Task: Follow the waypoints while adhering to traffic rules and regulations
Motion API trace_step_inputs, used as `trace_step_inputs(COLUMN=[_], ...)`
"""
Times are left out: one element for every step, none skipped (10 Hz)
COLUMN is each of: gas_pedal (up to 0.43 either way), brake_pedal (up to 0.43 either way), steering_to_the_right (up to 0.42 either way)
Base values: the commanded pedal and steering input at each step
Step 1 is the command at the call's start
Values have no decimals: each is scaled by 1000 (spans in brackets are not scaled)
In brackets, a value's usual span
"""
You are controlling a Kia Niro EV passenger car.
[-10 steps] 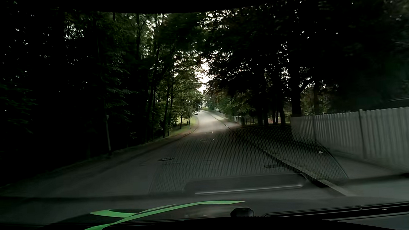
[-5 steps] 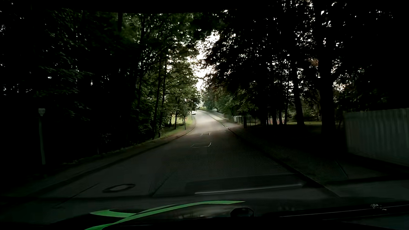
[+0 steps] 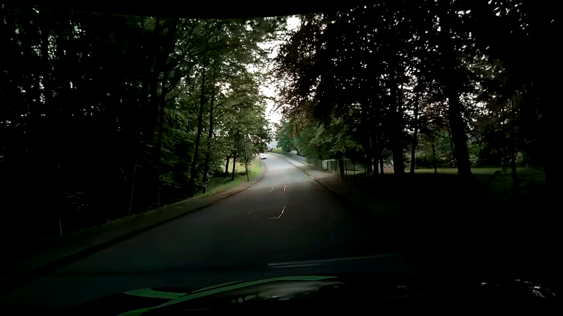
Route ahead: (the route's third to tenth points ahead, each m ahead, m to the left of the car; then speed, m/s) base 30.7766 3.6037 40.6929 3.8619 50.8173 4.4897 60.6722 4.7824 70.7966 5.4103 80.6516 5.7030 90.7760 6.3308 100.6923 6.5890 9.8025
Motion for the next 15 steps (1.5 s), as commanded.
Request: trace_step_inputs(gas_pedal=[87, 87, 87, 87, 87, 87, 87, 98, 118, 130, 130, 118, 118, 118, 118], brake_pedal=[0, 0, 0, 0, 0, 0, 0, 0, 0, 0, 0, 0, 0, 0, 0], steering_to_the_right=[2, 1, 0, 0, 0, 0, -1, -2, -4, -9, -11, -11, -11, -10, -10])
